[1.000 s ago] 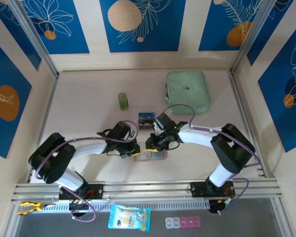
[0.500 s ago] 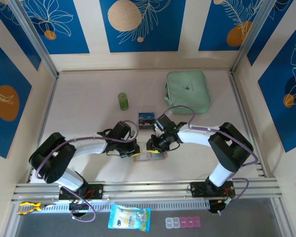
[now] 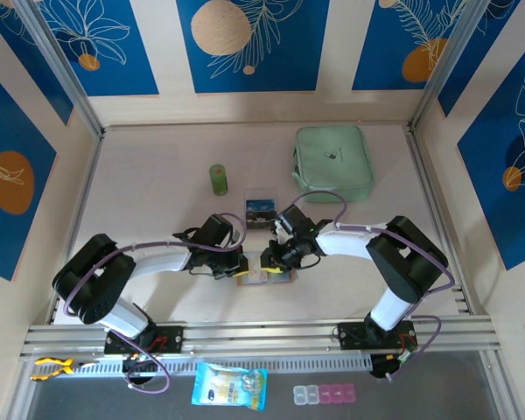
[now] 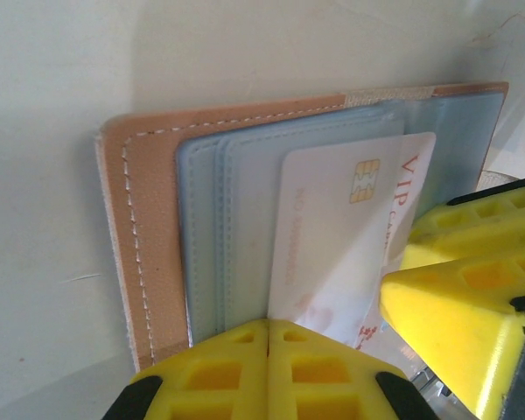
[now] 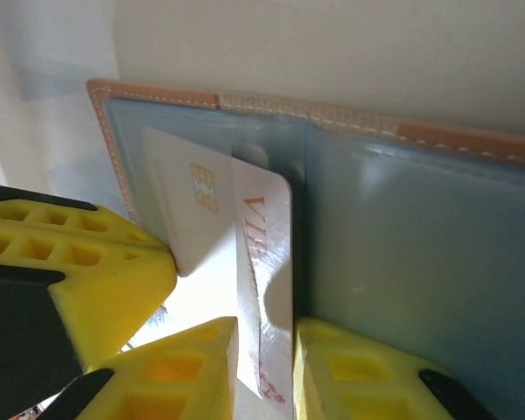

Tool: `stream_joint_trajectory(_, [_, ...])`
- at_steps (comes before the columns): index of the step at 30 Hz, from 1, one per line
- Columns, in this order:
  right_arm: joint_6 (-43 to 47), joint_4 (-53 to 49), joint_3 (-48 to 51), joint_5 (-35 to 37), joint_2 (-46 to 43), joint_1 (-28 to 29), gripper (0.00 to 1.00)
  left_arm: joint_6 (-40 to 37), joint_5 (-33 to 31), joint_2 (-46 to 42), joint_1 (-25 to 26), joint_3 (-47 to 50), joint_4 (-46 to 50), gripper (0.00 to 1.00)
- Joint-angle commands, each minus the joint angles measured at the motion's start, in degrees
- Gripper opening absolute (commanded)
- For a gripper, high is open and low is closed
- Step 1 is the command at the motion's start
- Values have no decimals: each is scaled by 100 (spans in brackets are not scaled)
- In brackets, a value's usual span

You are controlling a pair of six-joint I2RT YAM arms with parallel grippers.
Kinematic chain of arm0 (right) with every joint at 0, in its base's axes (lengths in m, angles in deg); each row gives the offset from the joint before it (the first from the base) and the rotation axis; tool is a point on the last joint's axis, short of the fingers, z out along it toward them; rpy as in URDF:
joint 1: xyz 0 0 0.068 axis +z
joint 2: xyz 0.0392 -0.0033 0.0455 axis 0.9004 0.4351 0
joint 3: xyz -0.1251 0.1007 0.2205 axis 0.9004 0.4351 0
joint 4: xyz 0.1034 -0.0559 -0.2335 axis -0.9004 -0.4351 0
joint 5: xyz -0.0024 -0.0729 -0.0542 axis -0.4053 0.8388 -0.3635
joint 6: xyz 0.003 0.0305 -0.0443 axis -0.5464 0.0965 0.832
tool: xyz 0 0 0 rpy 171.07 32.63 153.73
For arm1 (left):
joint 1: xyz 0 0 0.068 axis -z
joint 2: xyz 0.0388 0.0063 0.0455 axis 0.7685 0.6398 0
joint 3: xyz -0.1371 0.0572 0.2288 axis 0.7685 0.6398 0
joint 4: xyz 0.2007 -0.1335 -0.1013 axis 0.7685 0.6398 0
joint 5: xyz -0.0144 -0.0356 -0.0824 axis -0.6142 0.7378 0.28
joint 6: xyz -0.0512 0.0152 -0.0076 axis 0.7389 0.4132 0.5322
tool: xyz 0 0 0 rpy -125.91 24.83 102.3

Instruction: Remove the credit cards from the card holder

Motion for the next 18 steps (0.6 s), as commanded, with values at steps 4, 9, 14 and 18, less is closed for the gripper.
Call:
stream_joint_trajectory(4, [-136,295,151,-300,-125,-55,21,-111,-166,132,35,-40,289,3])
stream_joint_trajectory(9, [-130,286,194,-260,-114,-84,17,-119,-166,131,32,-49,293,3])
stream_joint_trajectory(14, [-11,44,211,-75,-192,-123,13,-110,-170,113,38,-40,300,3])
stream_joint_trajectory(18, [89,-116,255,-19,-320,-195,13,-113,-180,113,34,-41,308,3])
